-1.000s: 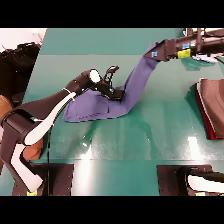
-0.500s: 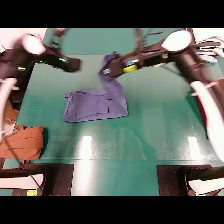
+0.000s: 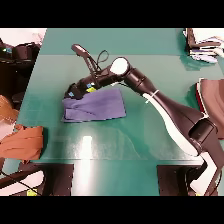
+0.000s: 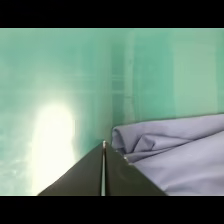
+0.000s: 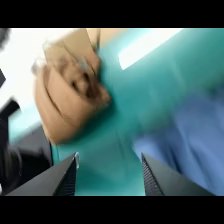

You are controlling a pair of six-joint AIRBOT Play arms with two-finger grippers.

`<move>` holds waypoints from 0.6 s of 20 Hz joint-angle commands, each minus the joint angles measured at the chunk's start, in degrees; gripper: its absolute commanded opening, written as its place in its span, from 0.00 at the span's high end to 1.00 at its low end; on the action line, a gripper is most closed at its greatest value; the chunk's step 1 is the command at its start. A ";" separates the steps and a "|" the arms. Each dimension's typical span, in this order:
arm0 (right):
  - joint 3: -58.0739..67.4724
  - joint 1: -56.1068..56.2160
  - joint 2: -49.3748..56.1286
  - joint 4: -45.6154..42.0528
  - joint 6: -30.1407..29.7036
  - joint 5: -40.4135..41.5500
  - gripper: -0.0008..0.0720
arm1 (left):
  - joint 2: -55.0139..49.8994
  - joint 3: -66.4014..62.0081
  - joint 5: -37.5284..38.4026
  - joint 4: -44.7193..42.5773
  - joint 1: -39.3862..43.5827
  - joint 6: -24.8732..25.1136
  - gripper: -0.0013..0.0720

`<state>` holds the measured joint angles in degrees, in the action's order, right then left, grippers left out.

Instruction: Fold the shirts.

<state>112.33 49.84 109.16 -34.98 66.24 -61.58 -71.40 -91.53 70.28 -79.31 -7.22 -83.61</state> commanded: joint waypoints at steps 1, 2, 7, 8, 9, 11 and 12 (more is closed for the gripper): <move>-9.38 -6.27 -5.14 -4.35 0.85 -5.11 0.38 | 0.63 0.00 1.33 0.98 -1.09 0.07 0.95; -14.10 -9.38 -7.72 -5.84 1.11 -5.35 0.38 | 0.63 0.00 1.33 1.66 -1.09 0.07 0.95; -36.76 -24.44 -16.48 -8.09 4.35 -4.07 0.14 | 0.57 0.00 0.81 4.96 -1.09 0.07 0.95; -39.43 -26.21 -16.50 -8.09 5.14 -3.39 0.09 | 0.46 0.00 0.57 5.95 -1.09 0.07 0.95; -41.38 -27.61 -15.85 -7.93 5.60 -2.78 0.09 | 0.33 0.07 0.33 6.99 -1.09 0.09 0.95; -42.47 -28.22 -13.22 -4.87 5.44 -2.69 0.09 | 0.22 0.35 -0.37 8.79 -1.09 0.07 0.95; -41.86 -27.78 -11.56 -3.32 5.27 -2.64 0.10 | 0.22 0.35 -0.68 9.25 -1.09 0.09 0.95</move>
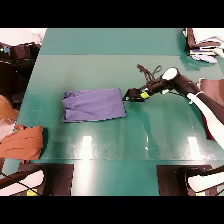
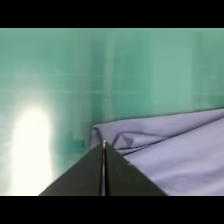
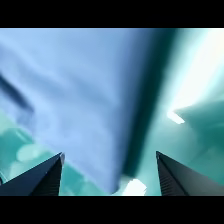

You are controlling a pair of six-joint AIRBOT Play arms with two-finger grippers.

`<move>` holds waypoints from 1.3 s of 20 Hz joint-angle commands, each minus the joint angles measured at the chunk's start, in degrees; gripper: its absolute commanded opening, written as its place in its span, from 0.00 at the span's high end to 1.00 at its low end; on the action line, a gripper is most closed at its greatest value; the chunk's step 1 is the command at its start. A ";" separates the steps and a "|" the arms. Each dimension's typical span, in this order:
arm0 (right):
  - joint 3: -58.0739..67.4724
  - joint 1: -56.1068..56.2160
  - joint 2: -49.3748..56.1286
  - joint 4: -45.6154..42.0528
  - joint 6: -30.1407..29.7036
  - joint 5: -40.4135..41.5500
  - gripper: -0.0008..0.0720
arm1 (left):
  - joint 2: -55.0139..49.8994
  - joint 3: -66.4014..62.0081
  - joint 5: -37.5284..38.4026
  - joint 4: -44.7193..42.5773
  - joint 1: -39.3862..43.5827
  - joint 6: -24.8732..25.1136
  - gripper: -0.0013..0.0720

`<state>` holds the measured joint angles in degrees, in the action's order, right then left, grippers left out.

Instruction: Fold the shirts.

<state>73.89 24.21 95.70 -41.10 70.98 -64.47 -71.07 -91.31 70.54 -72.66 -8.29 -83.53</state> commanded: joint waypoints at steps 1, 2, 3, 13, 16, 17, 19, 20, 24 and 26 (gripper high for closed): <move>-2.12 -1.31 3.72 4.15 0.48 0.26 0.10 | -0.11 0.13 -1.14 2.73 -0.02 0.00 0.95; -0.26 -0.20 5.57 4.35 0.50 0.13 0.14 | -0.11 0.13 -1.03 2.80 -0.02 0.00 0.95; 2.19 1.11 7.76 4.96 0.50 -0.35 0.15 | -0.11 0.13 -0.98 2.86 -0.02 -0.02 0.95; 23.26 9.33 19.52 10.95 -1.14 -1.33 0.96 | -0.11 0.13 -0.26 8.63 2.10 1.46 0.95; 26.27 4.83 16.22 9.51 -0.50 -1.51 0.96 | -0.11 0.13 -0.68 8.59 7.41 1.46 0.95; 27.06 2.43 14.38 6.08 0.81 -1.53 0.96 | -0.11 0.13 -0.76 8.61 9.22 1.46 0.95; 27.58 -3.43 9.55 -3.23 4.33 -1.73 0.96 | -0.11 0.13 -1.53 8.61 12.83 1.44 0.95; 27.58 -6.99 6.88 -7.08 5.31 -2.19 0.96 | -0.11 0.13 -1.97 8.61 14.40 1.42 0.95; 27.58 -22.45 -1.68 -16.55 5.73 -4.66 0.96 | -0.11 0.13 -5.55 8.72 18.64 0.87 0.95; 27.58 -30.18 -4.26 -18.84 5.77 -5.20 0.96 | -0.11 0.13 -7.26 8.74 20.04 0.02 0.95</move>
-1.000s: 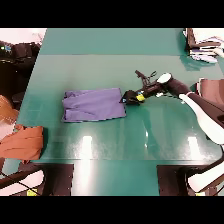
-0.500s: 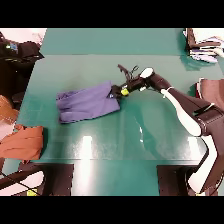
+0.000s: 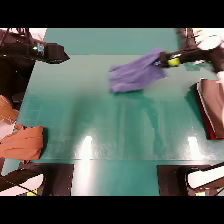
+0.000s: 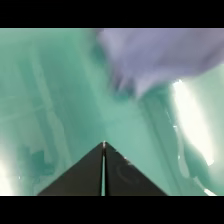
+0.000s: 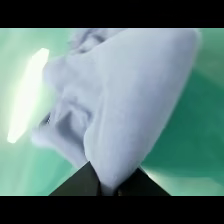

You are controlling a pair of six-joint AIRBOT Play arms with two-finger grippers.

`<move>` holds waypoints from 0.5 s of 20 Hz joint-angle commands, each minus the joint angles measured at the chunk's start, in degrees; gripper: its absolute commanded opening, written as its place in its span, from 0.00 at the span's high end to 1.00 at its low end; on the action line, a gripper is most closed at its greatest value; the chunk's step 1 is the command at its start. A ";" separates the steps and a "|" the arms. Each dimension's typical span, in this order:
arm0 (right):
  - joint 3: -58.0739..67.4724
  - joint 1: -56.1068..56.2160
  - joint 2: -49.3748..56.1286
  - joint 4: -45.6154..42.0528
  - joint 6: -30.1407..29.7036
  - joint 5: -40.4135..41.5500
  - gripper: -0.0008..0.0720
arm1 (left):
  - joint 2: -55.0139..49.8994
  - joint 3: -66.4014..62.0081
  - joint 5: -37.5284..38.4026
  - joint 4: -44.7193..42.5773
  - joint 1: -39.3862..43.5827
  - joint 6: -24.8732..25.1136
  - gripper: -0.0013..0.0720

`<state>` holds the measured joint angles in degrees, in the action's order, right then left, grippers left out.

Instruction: Fold the shirts.

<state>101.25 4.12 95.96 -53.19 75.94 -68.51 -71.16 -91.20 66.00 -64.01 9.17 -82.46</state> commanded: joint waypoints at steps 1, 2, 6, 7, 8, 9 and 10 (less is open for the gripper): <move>0.22 -13.73 -5.33 -6.82 0.81 -1.14 0.96 | -0.02 0.02 -3.28 0.04 3.06 -1.64 0.95; 0.22 -17.59 -5.95 -6.75 0.81 -1.07 0.96 | -0.02 0.02 -3.65 0.15 3.61 -1.70 0.95; 0.22 -28.65 -6.29 -6.36 0.81 0.46 0.96 | -0.02 0.02 -5.84 0.24 4.72 -4.28 0.95; 0.22 -30.29 -6.29 -6.34 0.83 1.22 0.96 | -0.02 0.02 -5.95 0.26 4.72 -4.70 0.95; 0.24 -31.89 -6.29 -6.25 0.92 1.86 0.96 | -0.04 0.02 -5.99 0.26 4.72 -4.72 0.95; 0.24 -32.96 -6.29 -5.79 0.98 2.38 0.96 | -0.02 0.02 -5.99 0.26 4.72 -4.85 0.95; 0.26 -34.03 -6.32 -3.34 0.96 2.62 0.96 | -0.02 0.02 -5.99 0.22 4.72 -5.09 0.95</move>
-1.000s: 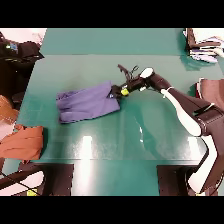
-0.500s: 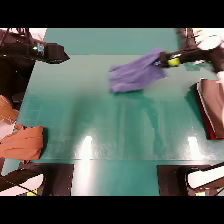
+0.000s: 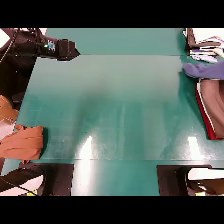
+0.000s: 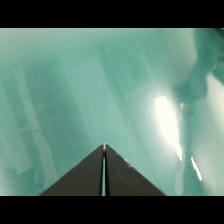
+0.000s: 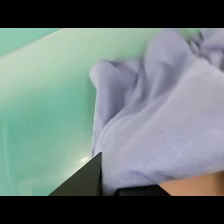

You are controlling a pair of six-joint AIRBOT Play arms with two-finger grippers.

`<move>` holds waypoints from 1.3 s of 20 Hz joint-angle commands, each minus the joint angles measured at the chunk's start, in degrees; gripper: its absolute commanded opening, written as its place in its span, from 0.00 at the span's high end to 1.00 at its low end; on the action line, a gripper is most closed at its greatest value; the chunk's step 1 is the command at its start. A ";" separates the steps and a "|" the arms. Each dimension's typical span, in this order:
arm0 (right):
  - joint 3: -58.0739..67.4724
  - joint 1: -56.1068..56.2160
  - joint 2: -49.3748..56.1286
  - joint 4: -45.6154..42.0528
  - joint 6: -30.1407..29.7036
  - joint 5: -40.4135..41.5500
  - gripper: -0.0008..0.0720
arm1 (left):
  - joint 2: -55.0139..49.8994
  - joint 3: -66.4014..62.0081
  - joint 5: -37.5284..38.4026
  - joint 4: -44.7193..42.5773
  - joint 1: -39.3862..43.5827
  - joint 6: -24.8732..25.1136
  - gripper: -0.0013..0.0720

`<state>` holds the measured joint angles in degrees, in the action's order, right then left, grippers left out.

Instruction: Fold the shirts.

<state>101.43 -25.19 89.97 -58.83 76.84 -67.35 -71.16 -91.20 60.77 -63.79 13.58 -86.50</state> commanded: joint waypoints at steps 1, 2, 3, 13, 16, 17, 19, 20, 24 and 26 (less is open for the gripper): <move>0.28 -5.57 -0.37 5.38 0.04 1.66 0.96 | -0.02 0.02 -0.76 0.00 0.31 -1.18 0.95; 1.27 -6.19 -0.37 8.11 0.02 1.62 0.96 | -0.02 0.02 -0.76 0.00 0.31 -1.18 0.95; 2.91 -6.27 -0.44 9.33 0.02 1.29 0.96 | -0.02 0.02 -0.76 -0.02 0.31 -1.16 0.95; 8.85 -9.81 -7.23 0.02 2.40 -8.20 0.96 | -0.02 0.02 -0.13 -0.31 0.31 -0.42 0.95; 0.98 -14.16 -13.14 -1.29 2.43 -10.14 0.96 | -0.02 0.02 -0.11 -0.28 0.31 -0.02 0.95; -2.29 -15.80 -15.43 -1.33 2.43 -10.82 0.96 | -0.02 0.02 -0.11 -0.28 0.31 -0.02 0.95; -9.55 -18.95 -19.93 -1.49 2.43 -11.30 0.96 | -0.02 0.02 -0.11 -0.28 0.31 0.24 0.95; -13.25 -20.46 -22.08 -2.47 2.43 -11.43 0.96 | -0.02 0.02 -0.07 -0.28 0.31 1.14 0.95; -28.26 -24.59 -29.92 -12.28 2.45 -12.50 0.93 | -0.02 0.02 0.20 -0.28 0.31 1.53 0.95; -33.97 -26.60 -32.09 -15.19 2.47 -12.57 0.41 | -0.02 0.02 0.22 -0.28 0.31 1.55 0.95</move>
<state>76.07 -48.97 61.93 -68.45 79.26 -79.22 -71.16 -91.20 60.86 -64.05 13.85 -85.25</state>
